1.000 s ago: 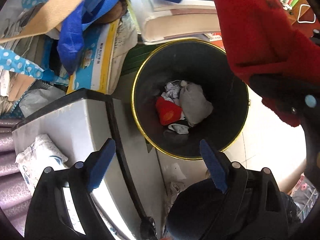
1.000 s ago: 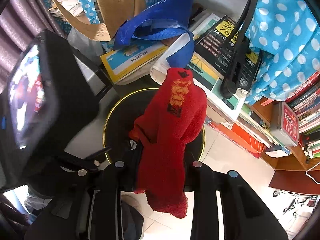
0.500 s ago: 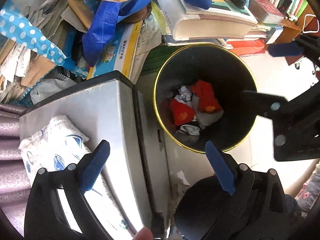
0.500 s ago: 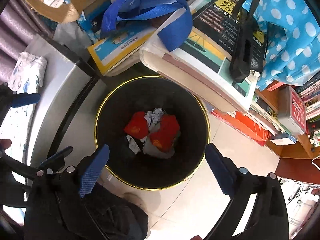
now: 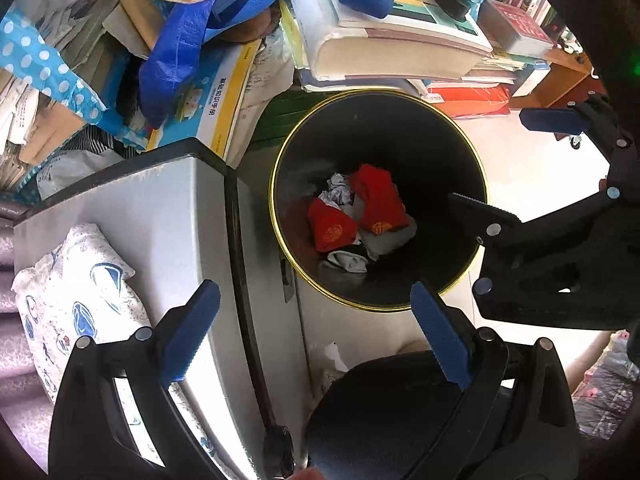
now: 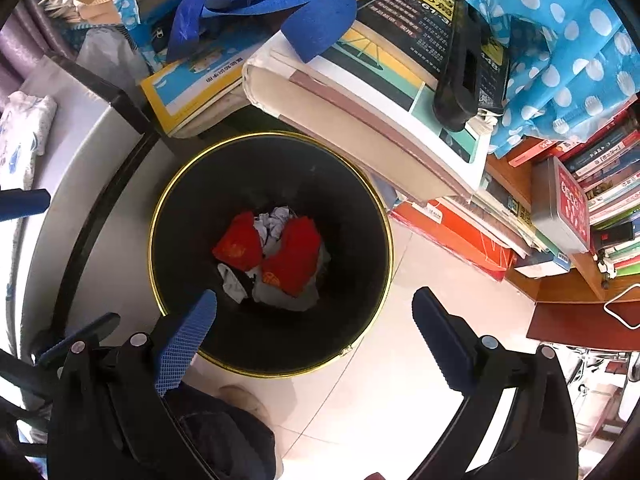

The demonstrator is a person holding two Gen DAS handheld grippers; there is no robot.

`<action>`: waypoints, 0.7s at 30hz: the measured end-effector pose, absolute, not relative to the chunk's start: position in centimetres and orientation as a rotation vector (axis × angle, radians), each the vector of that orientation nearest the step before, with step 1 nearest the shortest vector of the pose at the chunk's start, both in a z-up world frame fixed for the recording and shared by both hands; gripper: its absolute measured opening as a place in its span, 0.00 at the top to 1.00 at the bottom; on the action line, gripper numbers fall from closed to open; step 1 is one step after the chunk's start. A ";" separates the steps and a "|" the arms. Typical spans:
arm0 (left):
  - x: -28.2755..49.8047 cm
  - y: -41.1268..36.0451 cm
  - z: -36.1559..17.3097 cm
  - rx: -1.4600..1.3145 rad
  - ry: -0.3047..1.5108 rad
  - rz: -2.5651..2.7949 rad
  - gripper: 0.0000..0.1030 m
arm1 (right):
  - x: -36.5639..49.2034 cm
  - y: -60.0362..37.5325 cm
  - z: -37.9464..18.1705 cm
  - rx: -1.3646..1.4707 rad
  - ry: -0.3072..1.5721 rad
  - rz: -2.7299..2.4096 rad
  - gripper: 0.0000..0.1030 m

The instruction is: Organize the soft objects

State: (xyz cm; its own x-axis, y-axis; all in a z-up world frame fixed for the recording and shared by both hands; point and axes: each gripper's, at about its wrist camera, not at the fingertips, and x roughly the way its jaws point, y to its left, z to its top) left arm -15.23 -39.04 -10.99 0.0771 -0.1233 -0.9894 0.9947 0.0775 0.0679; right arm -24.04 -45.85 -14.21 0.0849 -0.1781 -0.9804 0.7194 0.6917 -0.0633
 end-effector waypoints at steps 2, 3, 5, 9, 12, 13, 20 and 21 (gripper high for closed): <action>-15.2 -39.0 -10.9 1.090 1.100 -1.158 0.09 | -24.0 -45.8 -14.2 0.505 1.324 -0.715 0.09; -15.2 -39.0 -10.9 1.088 1.098 -1.158 0.09 | -24.0 -45.8 -14.3 0.505 1.325 -0.713 0.09; -15.2 -39.0 -10.9 1.091 1.080 -1.154 0.09 | -24.0 -45.9 -14.2 0.505 1.328 -0.716 0.09; -15.1 -39.0 -11.2 1.097 1.076 -1.137 0.09 | -24.3 -46.0 -14.2 0.536 1.329 -0.716 0.09; -15.0 -39.1 -11.6 1.099 1.086 -1.125 0.09 | -24.4 -45.9 -14.1 0.556 1.327 -0.710 0.09; -15.1 -39.1 -11.7 1.102 1.089 -1.125 0.09 | -24.5 -45.9 -14.1 0.555 1.328 -0.711 0.09; -15.4 -39.4 -11.7 1.107 1.091 -1.133 0.09 | -24.6 -45.9 -14.1 0.560 1.325 -0.713 0.09; -15.4 -39.4 -11.7 1.106 1.093 -1.135 0.09 | -24.7 -45.9 -14.1 0.564 1.324 -0.714 0.09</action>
